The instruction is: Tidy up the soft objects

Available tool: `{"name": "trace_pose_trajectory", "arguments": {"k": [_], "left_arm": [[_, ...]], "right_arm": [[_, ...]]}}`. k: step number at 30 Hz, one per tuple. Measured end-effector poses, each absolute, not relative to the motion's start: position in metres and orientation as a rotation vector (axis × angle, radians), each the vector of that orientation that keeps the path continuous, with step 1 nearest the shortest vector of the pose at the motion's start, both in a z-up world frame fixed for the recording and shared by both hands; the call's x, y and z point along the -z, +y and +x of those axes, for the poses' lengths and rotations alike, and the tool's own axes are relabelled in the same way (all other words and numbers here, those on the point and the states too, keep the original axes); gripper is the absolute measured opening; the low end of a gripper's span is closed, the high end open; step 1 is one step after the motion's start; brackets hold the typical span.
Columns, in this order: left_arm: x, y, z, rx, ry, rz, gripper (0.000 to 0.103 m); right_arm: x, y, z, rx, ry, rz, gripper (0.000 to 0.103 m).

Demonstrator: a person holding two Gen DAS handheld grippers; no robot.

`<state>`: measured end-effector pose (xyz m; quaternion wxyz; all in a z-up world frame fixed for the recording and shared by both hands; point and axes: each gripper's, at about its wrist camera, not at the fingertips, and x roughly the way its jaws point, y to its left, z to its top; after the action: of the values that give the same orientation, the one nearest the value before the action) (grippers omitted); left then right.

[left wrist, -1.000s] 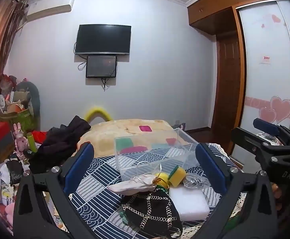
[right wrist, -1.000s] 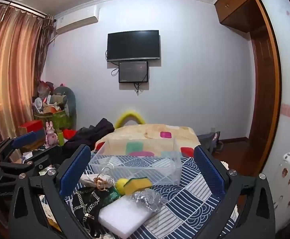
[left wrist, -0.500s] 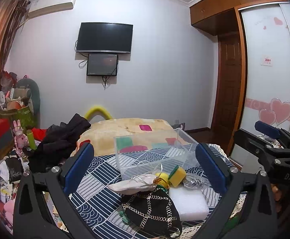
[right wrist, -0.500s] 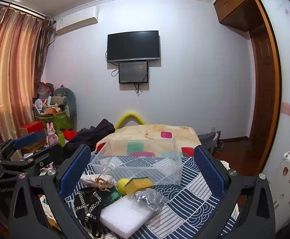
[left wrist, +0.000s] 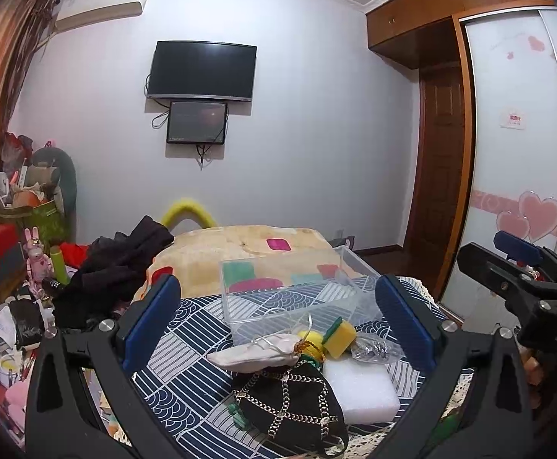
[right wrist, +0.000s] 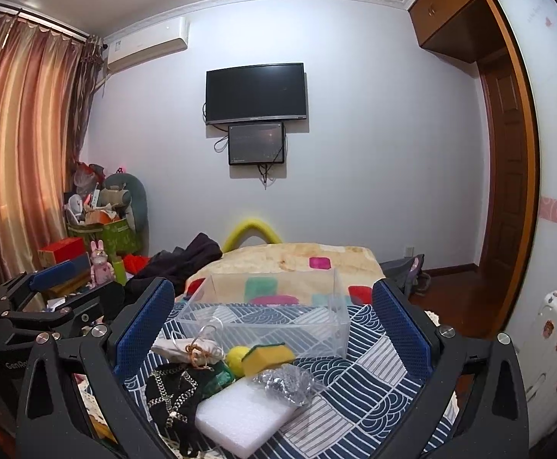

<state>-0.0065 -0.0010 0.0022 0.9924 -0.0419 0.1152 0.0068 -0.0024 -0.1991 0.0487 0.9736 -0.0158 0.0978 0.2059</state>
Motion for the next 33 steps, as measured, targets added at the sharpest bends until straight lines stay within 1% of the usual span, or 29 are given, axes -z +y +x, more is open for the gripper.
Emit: {"name": "trace_pose_trajectory", "arguments": {"k": [33], "left_arm": [[-0.0067,-0.0027,-0.0074,-0.009,0.224,-0.081,0.103]], "right_arm": [[-0.0480,-0.2003,-0.0029,-0.418,0.198,-0.025,0.103]]}}
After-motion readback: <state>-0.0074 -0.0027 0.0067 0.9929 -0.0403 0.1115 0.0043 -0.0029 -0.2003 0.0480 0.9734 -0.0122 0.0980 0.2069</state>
